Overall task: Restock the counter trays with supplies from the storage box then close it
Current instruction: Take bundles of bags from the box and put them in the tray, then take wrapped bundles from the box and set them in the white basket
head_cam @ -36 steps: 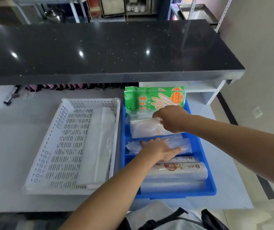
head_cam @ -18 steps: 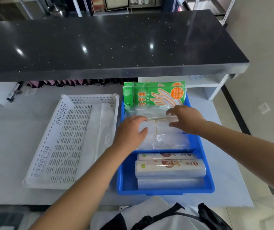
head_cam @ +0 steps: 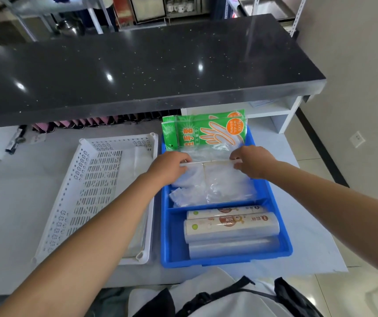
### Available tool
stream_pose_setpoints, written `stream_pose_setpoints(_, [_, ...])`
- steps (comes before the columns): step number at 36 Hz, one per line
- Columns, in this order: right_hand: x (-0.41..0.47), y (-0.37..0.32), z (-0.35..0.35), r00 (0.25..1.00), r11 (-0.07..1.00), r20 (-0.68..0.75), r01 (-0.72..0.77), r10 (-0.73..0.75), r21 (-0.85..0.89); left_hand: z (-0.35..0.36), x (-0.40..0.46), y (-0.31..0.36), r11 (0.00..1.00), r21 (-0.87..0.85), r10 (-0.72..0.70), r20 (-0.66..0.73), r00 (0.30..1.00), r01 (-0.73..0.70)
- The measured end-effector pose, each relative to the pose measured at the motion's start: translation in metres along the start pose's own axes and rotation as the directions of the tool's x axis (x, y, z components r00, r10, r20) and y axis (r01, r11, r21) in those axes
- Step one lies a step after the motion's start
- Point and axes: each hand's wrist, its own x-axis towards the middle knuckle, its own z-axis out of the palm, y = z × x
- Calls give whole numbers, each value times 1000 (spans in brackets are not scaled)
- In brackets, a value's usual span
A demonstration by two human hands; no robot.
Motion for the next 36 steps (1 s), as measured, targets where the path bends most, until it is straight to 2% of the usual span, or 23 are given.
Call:
stream_pose_setpoints(8, [3,10,-4,1000,999,28,-7,8,-34,8,0,5,995,-90,-33,-35,999,29])
stream_pose_setpoints(13, [-11,2,7,977,992,-203,36,-60,-118,20,-12,7,1000,-26,2,-249,969,-8])
stream_pose_setpoints(16, [-31,-9,17,957,994,-274,79,-95,-70,28,-21,8,1000,-17,7,-273,962,-12])
stream_pose_setpoints(21, [-72,-29,27,958,971,-255,177,-132,161,32,-53,15,992,-93,-104,-152,983,90])
stream_pose_setpoints(25, [-94,-44,27,961,900,-233,232,-152,370,28,-105,29,986,-107,-149,-229,962,127])
stream_pose_setpoints(28, [-105,-58,28,945,813,-253,309,-206,493,31,-151,32,956,-143,-281,-199,939,256])
stream_pose_setpoints(31, [-113,-76,35,923,769,-259,380,-283,514,41,-196,31,910,-169,-405,-157,901,379])
stream_pose_setpoints(36, [-129,-124,41,898,763,-152,432,-413,481,52,-271,14,846,-146,-532,-165,830,513])
